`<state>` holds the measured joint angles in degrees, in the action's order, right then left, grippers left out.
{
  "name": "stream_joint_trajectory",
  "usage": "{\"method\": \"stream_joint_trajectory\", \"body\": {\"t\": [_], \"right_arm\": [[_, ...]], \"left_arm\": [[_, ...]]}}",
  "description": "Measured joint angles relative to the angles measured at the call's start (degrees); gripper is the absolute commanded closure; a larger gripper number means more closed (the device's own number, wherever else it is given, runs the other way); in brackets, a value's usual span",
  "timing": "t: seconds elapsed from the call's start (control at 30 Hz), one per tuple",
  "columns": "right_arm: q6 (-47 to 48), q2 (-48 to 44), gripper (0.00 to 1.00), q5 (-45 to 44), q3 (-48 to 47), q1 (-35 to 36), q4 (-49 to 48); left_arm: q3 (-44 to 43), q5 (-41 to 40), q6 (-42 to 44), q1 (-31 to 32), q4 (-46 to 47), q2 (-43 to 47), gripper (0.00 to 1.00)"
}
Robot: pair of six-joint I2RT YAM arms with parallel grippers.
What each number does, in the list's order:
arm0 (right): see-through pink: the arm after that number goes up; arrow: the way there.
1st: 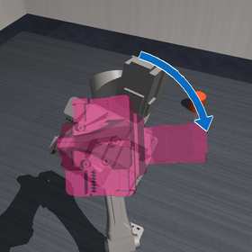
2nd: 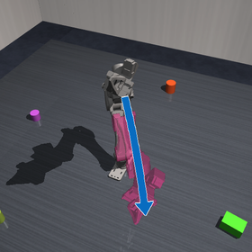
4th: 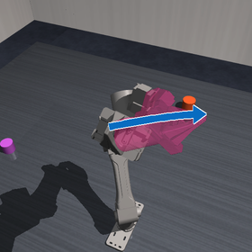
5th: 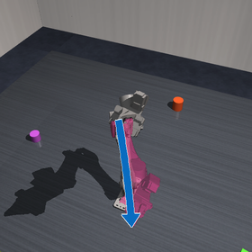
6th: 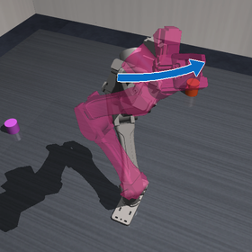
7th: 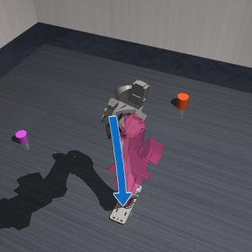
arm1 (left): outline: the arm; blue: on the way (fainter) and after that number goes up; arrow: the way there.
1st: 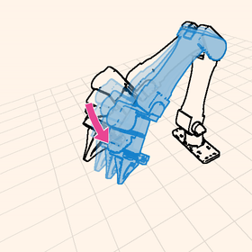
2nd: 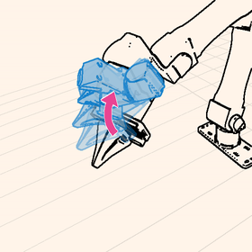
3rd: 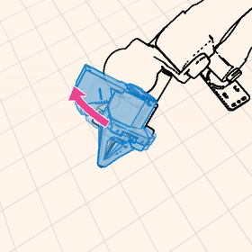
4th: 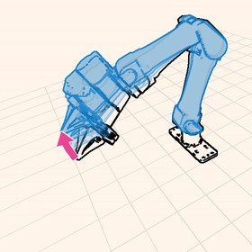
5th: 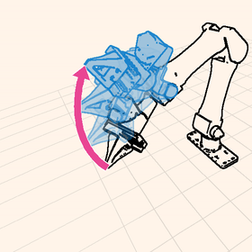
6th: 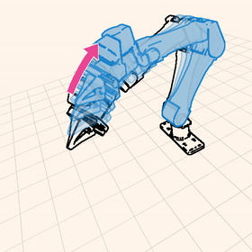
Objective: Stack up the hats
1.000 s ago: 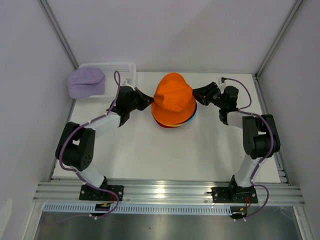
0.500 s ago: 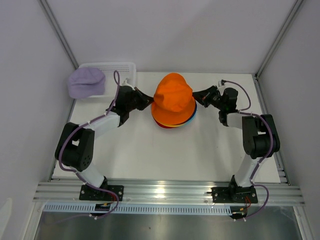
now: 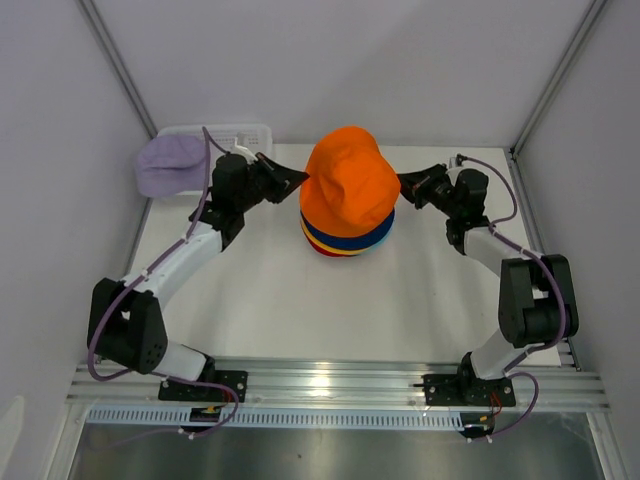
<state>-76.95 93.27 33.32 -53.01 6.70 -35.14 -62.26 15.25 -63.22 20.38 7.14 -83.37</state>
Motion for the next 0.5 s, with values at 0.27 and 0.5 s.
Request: {"method": "stream_joint_trajectory", "body": {"t": [0.27, 0.5], "right_arm": [[-0.2, 0.4, 1.00, -2.4, 0.0, -0.4, 3.7], [0.8, 3.7, 1.00, -2.7, 0.0, -0.6, 5.9]], "left_arm": [[0.0, -0.2, -3.8, 0.0, -0.6, -0.3, 0.99], [0.8, -1.9, -4.9, 0.0, -1.7, -4.9, 0.99]]}}
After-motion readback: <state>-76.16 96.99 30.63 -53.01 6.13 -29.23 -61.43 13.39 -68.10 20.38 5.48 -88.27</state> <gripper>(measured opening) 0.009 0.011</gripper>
